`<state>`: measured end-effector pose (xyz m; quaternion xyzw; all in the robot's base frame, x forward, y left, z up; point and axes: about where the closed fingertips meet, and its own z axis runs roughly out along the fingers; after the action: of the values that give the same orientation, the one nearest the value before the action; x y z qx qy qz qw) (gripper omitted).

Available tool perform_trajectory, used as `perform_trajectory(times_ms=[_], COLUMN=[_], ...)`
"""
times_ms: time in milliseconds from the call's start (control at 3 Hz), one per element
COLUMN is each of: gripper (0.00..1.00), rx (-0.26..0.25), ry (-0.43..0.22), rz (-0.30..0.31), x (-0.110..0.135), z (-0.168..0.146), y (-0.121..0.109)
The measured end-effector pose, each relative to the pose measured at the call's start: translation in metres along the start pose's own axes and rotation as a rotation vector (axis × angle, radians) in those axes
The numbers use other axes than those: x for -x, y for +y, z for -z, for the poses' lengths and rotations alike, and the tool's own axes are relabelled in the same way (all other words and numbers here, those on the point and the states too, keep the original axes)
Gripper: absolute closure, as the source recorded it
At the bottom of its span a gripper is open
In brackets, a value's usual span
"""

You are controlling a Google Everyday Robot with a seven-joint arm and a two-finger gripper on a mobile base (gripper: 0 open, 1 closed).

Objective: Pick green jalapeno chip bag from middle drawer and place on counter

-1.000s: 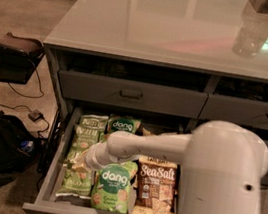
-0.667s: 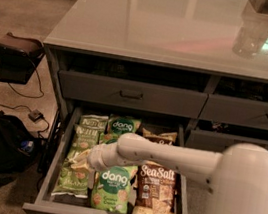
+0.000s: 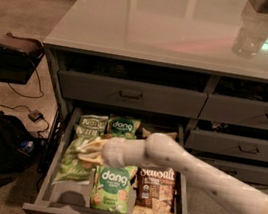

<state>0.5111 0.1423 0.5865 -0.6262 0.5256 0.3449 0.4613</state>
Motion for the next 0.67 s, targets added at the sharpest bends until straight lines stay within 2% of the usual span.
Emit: perform_trajectory(times_ms=[333,667], gripper=[1.00,1.00], rx=[-0.085,-0.134], ry=[-0.031,-0.026], rz=[0.026,0.008], x=[0.027,0.037], z=[0.070,0.135], y=[-0.016,-0.034])
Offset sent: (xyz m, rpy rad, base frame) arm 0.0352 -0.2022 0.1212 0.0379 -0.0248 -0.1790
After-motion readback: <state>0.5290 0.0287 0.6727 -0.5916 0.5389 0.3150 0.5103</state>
